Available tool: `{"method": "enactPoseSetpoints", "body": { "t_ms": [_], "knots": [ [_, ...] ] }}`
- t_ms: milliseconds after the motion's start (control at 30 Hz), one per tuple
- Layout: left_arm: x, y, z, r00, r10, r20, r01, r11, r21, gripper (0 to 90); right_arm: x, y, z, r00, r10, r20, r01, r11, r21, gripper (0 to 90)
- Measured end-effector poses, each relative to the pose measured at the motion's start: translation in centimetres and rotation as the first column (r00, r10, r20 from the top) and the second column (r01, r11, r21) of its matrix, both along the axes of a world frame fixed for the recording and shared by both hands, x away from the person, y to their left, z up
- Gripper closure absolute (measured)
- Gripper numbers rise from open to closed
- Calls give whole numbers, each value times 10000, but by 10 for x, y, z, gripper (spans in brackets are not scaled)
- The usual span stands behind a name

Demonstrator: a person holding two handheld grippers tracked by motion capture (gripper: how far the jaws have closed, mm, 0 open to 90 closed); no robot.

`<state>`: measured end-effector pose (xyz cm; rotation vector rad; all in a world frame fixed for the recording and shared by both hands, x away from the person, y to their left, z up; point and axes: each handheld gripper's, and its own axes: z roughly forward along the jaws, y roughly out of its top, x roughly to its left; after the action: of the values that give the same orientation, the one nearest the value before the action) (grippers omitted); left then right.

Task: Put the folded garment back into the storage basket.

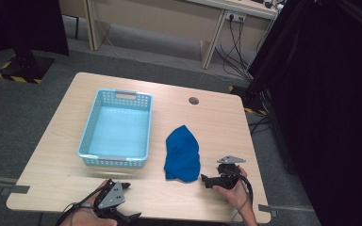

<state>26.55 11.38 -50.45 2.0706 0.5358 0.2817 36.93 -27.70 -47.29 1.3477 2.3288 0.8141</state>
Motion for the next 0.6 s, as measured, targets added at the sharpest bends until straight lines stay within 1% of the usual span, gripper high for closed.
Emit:
{"method": "enactPoseSetpoints", "body": {
  "t_ms": [600],
  "knots": [
    [0, 0, 0, 10000, -5, 3, 5, 10000, 0, 0, 0, 0, 1, 9999, 83, -62, -84, 10000, -33, 8]
  ]
}}
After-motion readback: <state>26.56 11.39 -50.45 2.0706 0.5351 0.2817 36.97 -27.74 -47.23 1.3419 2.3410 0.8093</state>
